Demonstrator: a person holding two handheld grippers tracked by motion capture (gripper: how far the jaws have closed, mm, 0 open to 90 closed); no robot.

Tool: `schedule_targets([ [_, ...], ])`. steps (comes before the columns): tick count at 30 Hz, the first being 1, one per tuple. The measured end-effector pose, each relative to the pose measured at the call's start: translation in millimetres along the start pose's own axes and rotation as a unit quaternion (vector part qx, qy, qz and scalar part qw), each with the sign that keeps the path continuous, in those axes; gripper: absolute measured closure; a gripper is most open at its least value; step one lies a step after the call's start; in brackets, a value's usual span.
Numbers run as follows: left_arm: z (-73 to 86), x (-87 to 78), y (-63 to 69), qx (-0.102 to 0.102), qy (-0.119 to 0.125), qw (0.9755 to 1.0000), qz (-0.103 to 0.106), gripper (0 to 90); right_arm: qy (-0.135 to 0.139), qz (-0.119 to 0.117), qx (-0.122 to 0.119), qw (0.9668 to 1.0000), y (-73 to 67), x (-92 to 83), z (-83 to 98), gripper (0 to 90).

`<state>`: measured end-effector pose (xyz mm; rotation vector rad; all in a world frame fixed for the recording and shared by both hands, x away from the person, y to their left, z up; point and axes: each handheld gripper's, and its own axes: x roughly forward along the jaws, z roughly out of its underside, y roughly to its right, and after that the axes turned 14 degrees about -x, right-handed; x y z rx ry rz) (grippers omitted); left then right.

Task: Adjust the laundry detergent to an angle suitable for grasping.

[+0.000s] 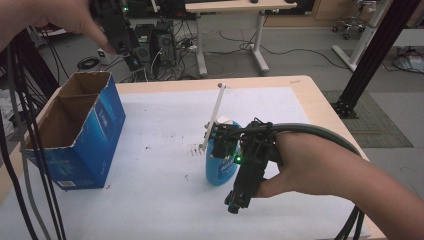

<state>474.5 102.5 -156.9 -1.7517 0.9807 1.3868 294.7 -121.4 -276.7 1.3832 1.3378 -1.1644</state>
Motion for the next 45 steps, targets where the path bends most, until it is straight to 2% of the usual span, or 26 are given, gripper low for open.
schedule_targets([
  [3,-0.4,-0.2,0.8,0.002,0.001,1.0000,-0.001,19.2,-0.001,-0.002,0.005,1.0000,-1.2,-1.2,0.6,13.2],
  [5,-0.2,-0.2,1.3,0.000,0.001,1.0000,0.000,19.2,0.004,-0.001,-0.001,1.0000,-0.3,-1.2,2.2,13.2],
  [7,0.0,-0.2,1.2,0.001,0.000,1.0000,0.000,19.2,0.003,-0.003,0.006,1.0000,-1.1,-1.4,2.4,13.3],
  [23,0.4,0.2,5.7,0.008,0.002,1.0000,0.003,19.2,0.017,0.001,0.002,0.9998,1.5,-9.7,7.4,13.3],
  [33,0.7,-0.5,20.1,0.021,0.016,0.9996,0.009,19.2,0.019,0.009,0.000,0.9998,-2.9,-18.6,8.4,13.2],
  [37,2.3,0.9,30.5,0.029,0.024,0.9992,0.013,19.2,0.022,0.013,0.005,0.9997,-3.9,-22.2,10.6,13.2],
  [45,5.5,7.6,46.7,0.027,0.049,0.9983,0.017,19.2,0.029,0.018,0.005,0.9994,-2.9,-30.8,14.0,13.2],
])
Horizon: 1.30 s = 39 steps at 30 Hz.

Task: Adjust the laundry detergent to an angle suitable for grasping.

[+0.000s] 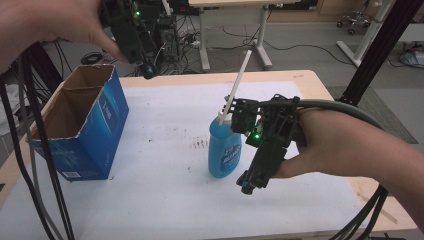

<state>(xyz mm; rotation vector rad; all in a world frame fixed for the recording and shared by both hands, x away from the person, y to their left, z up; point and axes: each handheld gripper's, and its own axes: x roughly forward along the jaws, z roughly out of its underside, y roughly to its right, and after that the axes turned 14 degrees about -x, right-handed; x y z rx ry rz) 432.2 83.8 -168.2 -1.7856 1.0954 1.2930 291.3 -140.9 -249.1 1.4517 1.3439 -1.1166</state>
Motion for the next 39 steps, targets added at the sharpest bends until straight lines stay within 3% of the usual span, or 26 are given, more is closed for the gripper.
schedule_targets([
  [11,4.1,28.5,23.7,-0.002,0.028,0.9992,0.026,19.2,0.004,0.007,0.004,1.0000,3.5,-7.1,2.4,13.3],
  [19,0.5,55.6,46.1,0.009,0.050,0.9973,0.053,19.2,0.009,0.011,0.009,0.9999,8.4,-11.8,6.0,13.2],
  [25,-1.4,70.7,55.9,0.004,0.065,0.9957,0.066,19.2,0.015,0.013,0.019,0.9996,12.3,-16.2,10.9,13.2],
  [39,-9.6,95.2,75.7,-0.010,0.079,0.9940,0.074,19.2,0.028,0.022,0.038,0.9986,22.3,-25.4,24.1,13.2],
])
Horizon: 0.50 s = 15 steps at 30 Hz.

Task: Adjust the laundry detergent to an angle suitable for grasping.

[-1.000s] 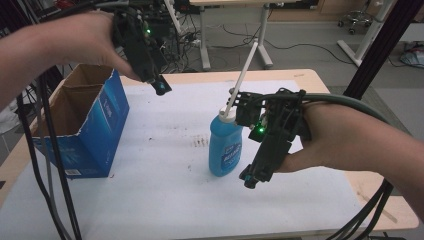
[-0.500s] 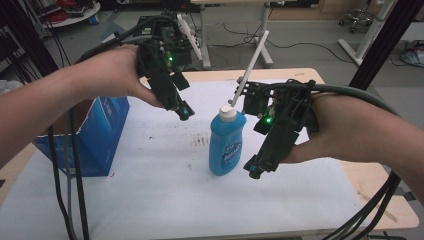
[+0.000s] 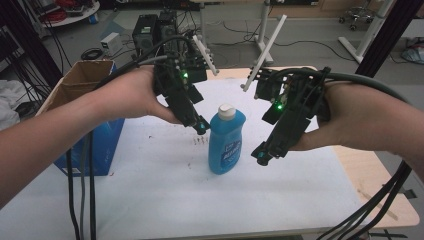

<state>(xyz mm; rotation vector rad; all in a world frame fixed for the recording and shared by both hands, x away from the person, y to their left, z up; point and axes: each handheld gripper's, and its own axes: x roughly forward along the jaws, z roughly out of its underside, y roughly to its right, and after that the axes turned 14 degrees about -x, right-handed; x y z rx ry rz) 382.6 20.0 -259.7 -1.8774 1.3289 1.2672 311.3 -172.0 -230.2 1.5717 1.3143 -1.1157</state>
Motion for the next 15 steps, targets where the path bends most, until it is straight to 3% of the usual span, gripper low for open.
schedule_targets([
  [9,-1.4,27.8,12.0,-0.024,0.016,0.9996,-0.006,19.2,0.004,0.013,0.015,0.9998,6.0,-9.2,9.5,13.2],
  [15,-2.5,34.9,15.0,-0.039,0.030,0.9987,-0.014,19.2,0.004,0.017,0.016,0.9997,7.0,-12.7,11.2,13.2],
])
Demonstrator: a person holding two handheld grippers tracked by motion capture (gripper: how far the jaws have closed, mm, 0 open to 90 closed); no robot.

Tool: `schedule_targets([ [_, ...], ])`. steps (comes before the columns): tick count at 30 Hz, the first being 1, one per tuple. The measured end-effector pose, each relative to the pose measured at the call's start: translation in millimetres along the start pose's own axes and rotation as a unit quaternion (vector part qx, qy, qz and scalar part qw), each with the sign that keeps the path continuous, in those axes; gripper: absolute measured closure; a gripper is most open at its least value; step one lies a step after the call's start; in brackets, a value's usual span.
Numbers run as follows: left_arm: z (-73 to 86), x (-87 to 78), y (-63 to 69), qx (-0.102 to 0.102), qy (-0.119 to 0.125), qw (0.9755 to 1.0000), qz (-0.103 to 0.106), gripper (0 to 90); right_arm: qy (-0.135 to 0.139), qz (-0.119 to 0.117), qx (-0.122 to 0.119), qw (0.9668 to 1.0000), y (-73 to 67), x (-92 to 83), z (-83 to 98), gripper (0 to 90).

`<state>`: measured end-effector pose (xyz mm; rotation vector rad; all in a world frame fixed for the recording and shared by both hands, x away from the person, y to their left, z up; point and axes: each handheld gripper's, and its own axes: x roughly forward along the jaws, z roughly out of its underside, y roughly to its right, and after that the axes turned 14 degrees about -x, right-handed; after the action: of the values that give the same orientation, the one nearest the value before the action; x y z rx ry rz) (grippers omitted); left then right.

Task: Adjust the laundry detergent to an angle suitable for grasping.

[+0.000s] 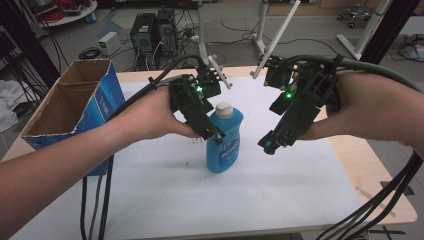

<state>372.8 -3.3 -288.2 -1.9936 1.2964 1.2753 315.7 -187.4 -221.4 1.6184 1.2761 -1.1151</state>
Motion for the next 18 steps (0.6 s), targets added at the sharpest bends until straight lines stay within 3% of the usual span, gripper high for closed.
schedule_targets([
  [6,0.4,12.1,3.3,-0.005,-0.006,1.0000,-0.005,19.2,0.004,0.004,0.001,1.0000,0.9,-2.9,0.4,13.2],
  [18,1.9,28.5,3.9,-0.051,0.019,0.9981,-0.029,19.2,0.005,0.008,0.006,0.9999,2.7,-6.7,4.1,13.2],
])
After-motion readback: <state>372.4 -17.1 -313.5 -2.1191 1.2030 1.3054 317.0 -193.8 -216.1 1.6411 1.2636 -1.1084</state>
